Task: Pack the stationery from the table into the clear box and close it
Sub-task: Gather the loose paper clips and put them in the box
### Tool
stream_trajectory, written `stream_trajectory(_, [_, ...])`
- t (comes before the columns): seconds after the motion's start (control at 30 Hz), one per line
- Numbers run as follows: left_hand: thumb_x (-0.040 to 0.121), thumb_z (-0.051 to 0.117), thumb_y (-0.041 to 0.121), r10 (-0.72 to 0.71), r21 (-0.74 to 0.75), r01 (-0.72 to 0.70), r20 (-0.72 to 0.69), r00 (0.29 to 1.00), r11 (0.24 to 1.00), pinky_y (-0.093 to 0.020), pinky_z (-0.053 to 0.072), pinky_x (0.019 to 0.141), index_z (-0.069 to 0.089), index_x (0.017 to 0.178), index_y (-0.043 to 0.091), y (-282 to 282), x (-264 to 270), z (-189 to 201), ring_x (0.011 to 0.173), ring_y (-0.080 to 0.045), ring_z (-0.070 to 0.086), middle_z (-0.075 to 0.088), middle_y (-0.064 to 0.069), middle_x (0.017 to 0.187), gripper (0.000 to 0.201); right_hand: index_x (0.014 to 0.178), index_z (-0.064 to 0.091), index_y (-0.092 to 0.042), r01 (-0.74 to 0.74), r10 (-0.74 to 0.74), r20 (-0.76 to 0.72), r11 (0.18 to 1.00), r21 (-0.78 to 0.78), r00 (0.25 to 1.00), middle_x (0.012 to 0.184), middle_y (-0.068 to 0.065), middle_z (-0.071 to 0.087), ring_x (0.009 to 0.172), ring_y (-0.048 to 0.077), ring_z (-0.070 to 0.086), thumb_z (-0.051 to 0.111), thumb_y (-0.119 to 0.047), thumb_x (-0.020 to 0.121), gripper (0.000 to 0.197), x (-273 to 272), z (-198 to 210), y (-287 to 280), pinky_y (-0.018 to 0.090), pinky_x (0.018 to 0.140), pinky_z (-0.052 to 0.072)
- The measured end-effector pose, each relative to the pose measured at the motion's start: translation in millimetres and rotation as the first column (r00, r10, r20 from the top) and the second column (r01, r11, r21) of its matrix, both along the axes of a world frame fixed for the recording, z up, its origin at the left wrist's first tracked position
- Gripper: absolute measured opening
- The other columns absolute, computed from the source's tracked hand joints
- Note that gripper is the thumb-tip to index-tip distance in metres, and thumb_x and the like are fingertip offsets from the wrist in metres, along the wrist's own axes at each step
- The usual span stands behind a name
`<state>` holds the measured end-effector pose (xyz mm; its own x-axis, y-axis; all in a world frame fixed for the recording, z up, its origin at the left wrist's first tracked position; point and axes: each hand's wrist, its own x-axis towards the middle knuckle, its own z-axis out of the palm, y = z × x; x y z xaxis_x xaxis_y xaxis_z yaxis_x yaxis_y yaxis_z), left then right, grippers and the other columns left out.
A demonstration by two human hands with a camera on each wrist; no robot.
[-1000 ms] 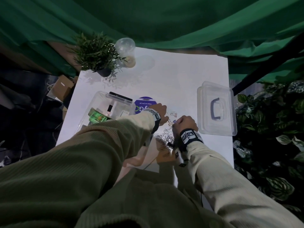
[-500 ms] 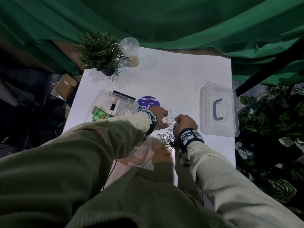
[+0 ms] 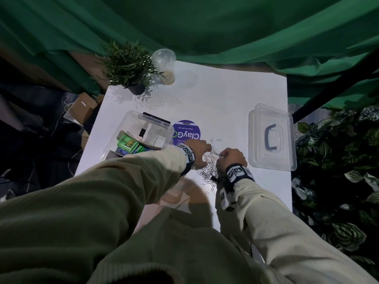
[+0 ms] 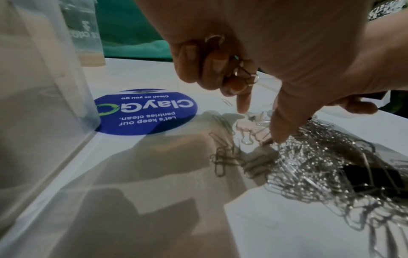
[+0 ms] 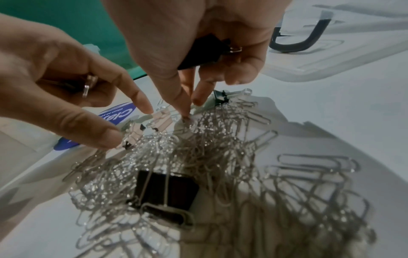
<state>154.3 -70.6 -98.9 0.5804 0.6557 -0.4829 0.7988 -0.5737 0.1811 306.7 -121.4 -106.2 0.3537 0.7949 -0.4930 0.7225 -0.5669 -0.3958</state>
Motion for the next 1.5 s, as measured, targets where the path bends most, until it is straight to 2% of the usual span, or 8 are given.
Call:
stream_trajectory(0.2, [0.089, 0.059, 0.049, -0.083, 0.047, 0.084, -0.040, 0.996, 0.995, -0.035, 0.045, 0.081, 0.052, 0.126, 0.021, -4, 1, -7, 0.105, -0.028, 0.059, 0.056, -0.004, 0.120, 0.047, 0.068, 0.061, -0.019, 0.285, -0.252, -0.281, 0.955, 0.085, 0.926, 0.069, -0.007, 0.062, 0.069, 0.018, 0.060, 0.070, -0.020, 0.068, 0.010, 9, 7, -2, 0.021, 0.062, 0.046])
stream_trajectory(0.4, [0.093, 0.055, 0.040, -0.047, 0.008, 0.047, -0.018, 0.999, 0.999, -0.034, 0.045, 0.079, 0.062, 0.109, 0.020, -4, 5, -6, 0.103, -0.026, 0.060, 0.060, -0.003, 0.112, 0.027, 0.069, 0.063, -0.016, 0.380, -0.325, -0.397, 0.922, 0.069, 0.859, 0.070, -0.006, 0.064, 0.073, 0.014, 0.059, 0.074, -0.021, 0.069, 0.012, 20, 9, -4, 0.022, 0.069, 0.044])
stream_trajectory(0.7, [0.084, 0.070, 0.043, 0.390, -0.261, -0.320, 0.285, 0.876, 0.911, -0.023, 0.038, 0.069, 0.072, 0.084, 0.019, 6, -19, 30, 0.076, -0.010, 0.055, 0.065, 0.003, 0.082, 0.025, 0.072, 0.071, -0.025, 0.399, -0.348, -0.483, 0.917, 0.002, 0.803, 0.074, -0.005, 0.073, 0.078, 0.023, 0.068, 0.071, -0.021, 0.053, 0.020, 6, 28, -5, 0.039, 0.075, 0.058])
stream_trajectory(0.83, [0.076, 0.060, 0.062, 0.525, -0.340, -0.415, 0.366, 0.768, 0.844, -0.027, 0.047, 0.076, 0.066, 0.075, 0.029, 26, -50, 75, 0.087, -0.014, 0.062, 0.071, 0.003, 0.091, 0.034, 0.081, 0.074, -0.032, 0.390, -0.318, -0.653, 0.920, -0.037, 0.687, 0.076, 0.005, 0.075, 0.074, 0.031, 0.072, 0.072, -0.014, 0.054, 0.033, -26, 46, 12, 0.043, 0.071, 0.060])
stream_trajectory(1.0, [0.097, 0.047, 0.041, 0.626, -0.186, -0.598, 0.213, 0.750, 0.780, -0.030, 0.041, 0.079, 0.058, 0.087, 0.018, 42, -144, 122, 0.091, -0.023, 0.054, 0.061, -0.009, 0.096, 0.028, 0.070, 0.059, -0.010, 0.366, -0.374, -0.780, 0.909, -0.200, 0.502, 0.044, 0.000, 0.054, 0.033, 0.013, 0.043, 0.048, -0.010, 0.079, 0.014, -91, 103, 32, 0.014, 0.035, 0.023])
stream_trajectory(1.1, [0.100, 0.041, 0.037, 0.692, -0.064, -0.693, -0.035, 0.721, 0.718, -0.031, 0.042, 0.078, 0.063, 0.105, 0.004, 40, -192, 117, 0.093, -0.027, 0.056, 0.062, -0.014, 0.109, 0.040, 0.064, 0.050, -0.009, 0.292, -0.408, -0.837, 0.904, -0.313, 0.364, 0.046, 0.003, 0.053, 0.038, 0.017, 0.044, 0.039, -0.021, 0.083, 0.025, -132, 117, 39, 0.014, 0.037, 0.025])
stream_trajectory(1.23, [0.098, 0.047, 0.040, 0.698, 0.001, -0.698, 0.005, 0.716, 0.716, -0.037, 0.048, 0.096, 0.063, 0.117, 0.003, 39, -205, 113, 0.112, -0.033, 0.058, 0.061, -0.016, 0.124, 0.045, 0.074, 0.043, -0.007, 0.323, -0.501, -0.844, 0.844, -0.427, 0.193, 0.053, 0.008, 0.047, 0.055, 0.024, 0.041, 0.038, -0.021, 0.090, 0.022, -174, 136, 42, 0.024, 0.045, 0.049])
stream_trajectory(1.5, [0.088, 0.061, 0.041, 0.627, -0.005, -0.627, 0.009, 0.779, 0.779, -0.033, 0.053, 0.082, 0.069, 0.102, 0.007, 46, -199, 108, 0.098, -0.029, 0.065, 0.068, -0.012, 0.108, 0.038, 0.091, 0.039, -0.005, 0.311, -0.562, -0.816, 0.806, -0.504, 0.133, 0.084, 0.014, 0.043, 0.076, 0.038, 0.051, 0.032, -0.008, 0.089, 0.009, -211, 138, 59, 0.048, 0.038, 0.052])
